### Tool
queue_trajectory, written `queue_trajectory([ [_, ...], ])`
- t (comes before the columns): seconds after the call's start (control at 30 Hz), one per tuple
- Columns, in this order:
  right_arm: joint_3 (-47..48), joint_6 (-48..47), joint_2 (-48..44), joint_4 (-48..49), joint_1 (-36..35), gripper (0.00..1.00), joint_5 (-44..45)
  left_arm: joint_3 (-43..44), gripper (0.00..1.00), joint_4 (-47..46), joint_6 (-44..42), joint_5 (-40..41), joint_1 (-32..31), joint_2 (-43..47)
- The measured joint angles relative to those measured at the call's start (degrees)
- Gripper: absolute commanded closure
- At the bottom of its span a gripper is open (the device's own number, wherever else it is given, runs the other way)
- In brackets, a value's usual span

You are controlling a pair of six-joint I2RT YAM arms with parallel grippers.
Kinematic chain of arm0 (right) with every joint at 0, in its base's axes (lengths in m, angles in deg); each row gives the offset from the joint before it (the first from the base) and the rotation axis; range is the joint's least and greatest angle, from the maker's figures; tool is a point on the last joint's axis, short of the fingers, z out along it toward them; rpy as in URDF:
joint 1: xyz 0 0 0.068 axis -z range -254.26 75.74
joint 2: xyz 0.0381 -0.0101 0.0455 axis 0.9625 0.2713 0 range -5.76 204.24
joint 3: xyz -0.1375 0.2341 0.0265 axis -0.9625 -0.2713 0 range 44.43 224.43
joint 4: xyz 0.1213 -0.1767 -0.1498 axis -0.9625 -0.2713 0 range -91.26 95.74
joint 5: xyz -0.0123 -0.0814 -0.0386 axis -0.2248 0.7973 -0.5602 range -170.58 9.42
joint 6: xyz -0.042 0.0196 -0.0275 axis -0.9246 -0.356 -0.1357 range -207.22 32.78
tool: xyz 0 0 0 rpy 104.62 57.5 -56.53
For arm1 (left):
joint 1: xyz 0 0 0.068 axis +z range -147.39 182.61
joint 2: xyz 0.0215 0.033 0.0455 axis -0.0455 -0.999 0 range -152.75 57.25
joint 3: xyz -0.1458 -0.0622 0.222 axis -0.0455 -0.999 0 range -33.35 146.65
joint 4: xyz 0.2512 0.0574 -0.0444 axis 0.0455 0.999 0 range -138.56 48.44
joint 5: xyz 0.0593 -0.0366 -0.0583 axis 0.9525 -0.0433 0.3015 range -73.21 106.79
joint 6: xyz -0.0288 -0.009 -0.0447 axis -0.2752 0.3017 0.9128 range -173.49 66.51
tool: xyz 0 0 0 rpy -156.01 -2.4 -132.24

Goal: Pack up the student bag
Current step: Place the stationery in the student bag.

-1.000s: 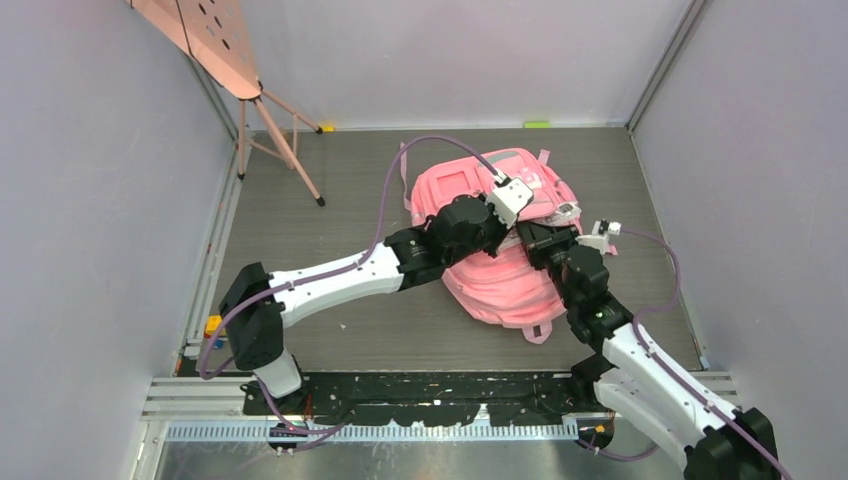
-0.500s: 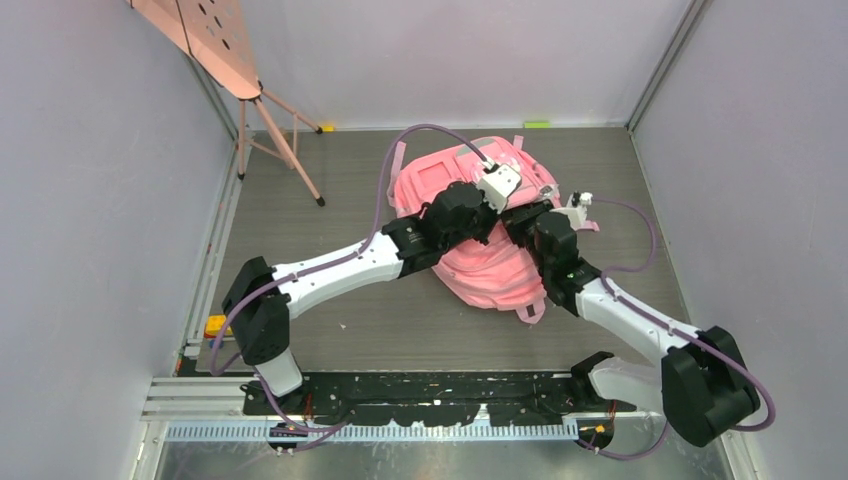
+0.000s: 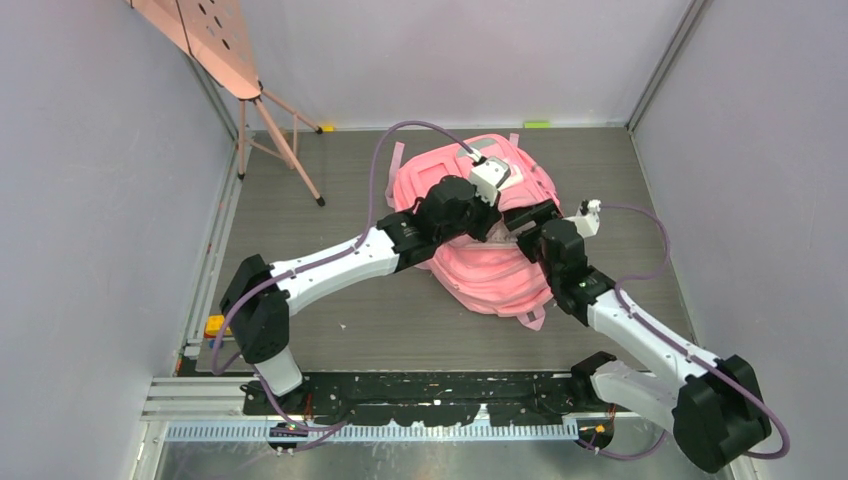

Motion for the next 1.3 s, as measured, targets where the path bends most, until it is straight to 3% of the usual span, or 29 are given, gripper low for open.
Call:
queue_trajectory([
  [0.17,-0.9,-1.7,-5.0,-5.9,0.2,0.26,-0.1,-0.2,1.0,0.8,0.3,-2.0,0.0,0.0],
  [0.23,-1.1,-2.2,-7.2,-8.1,0.2,0.35,-0.1,-0.3,1.0,1.0,0.3,-2.4,0.0,0.0],
  [0.4,-2.6,-3.8,-11.0,-11.1,0.4,0.78,1.0,-0.6,1.0,1.2,0.3,-3.2,0.0,0.0],
  [0.53,-3.8,-5.0,-9.3,-9.4,0.6,0.97,1.3,-0.8,1.0,1.3,0.3,-3.8,0.0,0.0],
  [0.6,-3.8,-5.5,-7.4,-5.7,0.7,0.99,1.3,-1.2,1.0,1.3,0.3,-4.5,0.2,0.0],
  [1.0,-1.8,-8.6,9.0,16.4,0.8,0.98,1.4,-3.0,1.0,0.3,-1.0,-7.1,1.2,0.0],
  [1.13,-1.5,-8.9,12.7,20.0,0.9,0.8,1.6,-3.8,1.0,-0.3,-0.1,-6.9,1.8,0.1],
  [1.27,-1.8,-10.6,12.7,19.1,0.9,0.51,2.4,-4.3,1.0,-1.1,1.2,-6.6,1.8,0.1],
  [1.3,-2.0,-10.7,12.3,18.7,0.9,0.48,2.4,-4.4,1.0,-1.3,1.6,-6.3,1.8,0.1],
])
